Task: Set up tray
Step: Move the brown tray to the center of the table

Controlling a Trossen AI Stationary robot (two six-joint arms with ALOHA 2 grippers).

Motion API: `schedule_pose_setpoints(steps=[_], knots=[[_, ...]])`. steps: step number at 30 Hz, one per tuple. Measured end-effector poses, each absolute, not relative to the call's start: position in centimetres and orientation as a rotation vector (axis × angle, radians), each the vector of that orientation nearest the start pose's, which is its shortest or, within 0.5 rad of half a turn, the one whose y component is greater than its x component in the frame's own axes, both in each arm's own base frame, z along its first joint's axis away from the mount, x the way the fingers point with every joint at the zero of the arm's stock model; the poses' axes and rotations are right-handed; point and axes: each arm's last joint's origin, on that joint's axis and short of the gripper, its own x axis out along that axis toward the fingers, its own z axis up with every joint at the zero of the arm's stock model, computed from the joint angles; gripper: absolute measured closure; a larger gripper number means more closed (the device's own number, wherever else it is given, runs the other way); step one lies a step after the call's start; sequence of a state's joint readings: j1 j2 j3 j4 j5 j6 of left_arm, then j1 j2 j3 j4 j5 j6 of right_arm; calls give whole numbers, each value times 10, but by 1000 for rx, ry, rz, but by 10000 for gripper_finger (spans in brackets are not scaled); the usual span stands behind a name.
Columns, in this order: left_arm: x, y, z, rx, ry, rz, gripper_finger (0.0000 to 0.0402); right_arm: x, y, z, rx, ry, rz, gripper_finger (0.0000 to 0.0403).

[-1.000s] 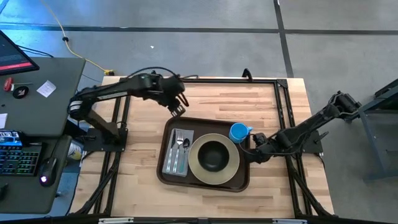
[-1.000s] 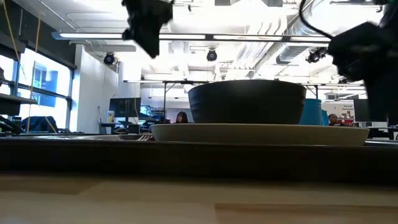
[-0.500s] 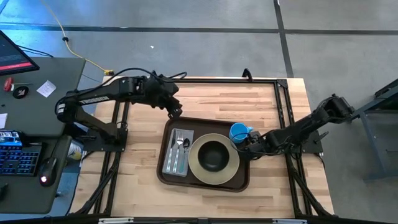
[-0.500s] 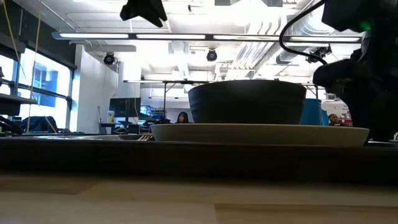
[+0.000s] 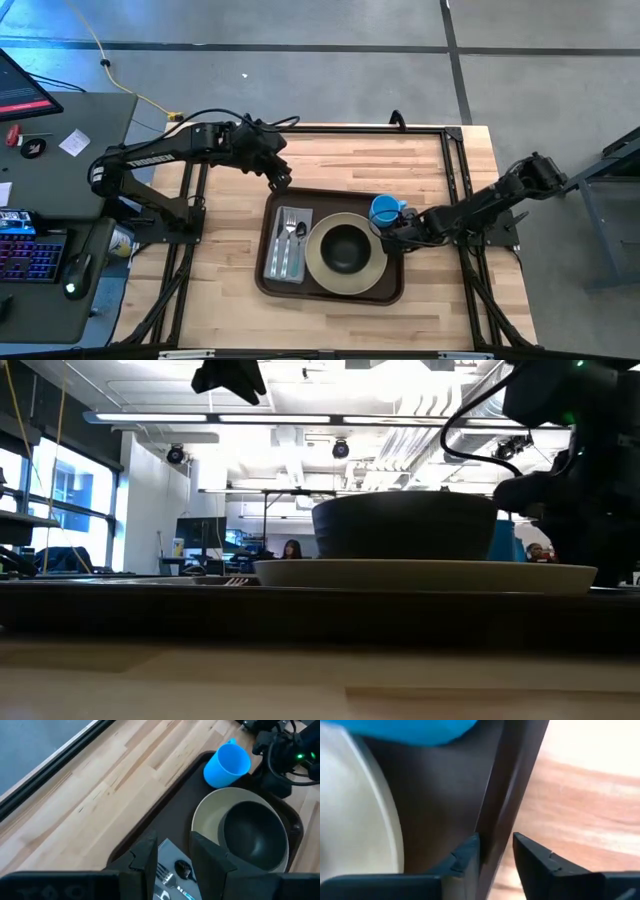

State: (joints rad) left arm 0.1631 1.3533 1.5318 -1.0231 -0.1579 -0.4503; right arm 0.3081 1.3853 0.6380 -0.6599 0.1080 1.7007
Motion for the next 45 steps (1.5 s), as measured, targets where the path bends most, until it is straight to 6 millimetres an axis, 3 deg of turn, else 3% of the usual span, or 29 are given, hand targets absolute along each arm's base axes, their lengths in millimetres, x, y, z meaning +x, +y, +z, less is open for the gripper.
schedule_pose_setpoints(steps=[10, 45], knots=[[253, 46, 391, -421, 774, 489, 257, 202, 45, 146, 1155, 1051, -1055, 361], [251, 45, 390, -429, 802, 483, 257, 204, 12, 145, 1267, 998, -1211, 363]])
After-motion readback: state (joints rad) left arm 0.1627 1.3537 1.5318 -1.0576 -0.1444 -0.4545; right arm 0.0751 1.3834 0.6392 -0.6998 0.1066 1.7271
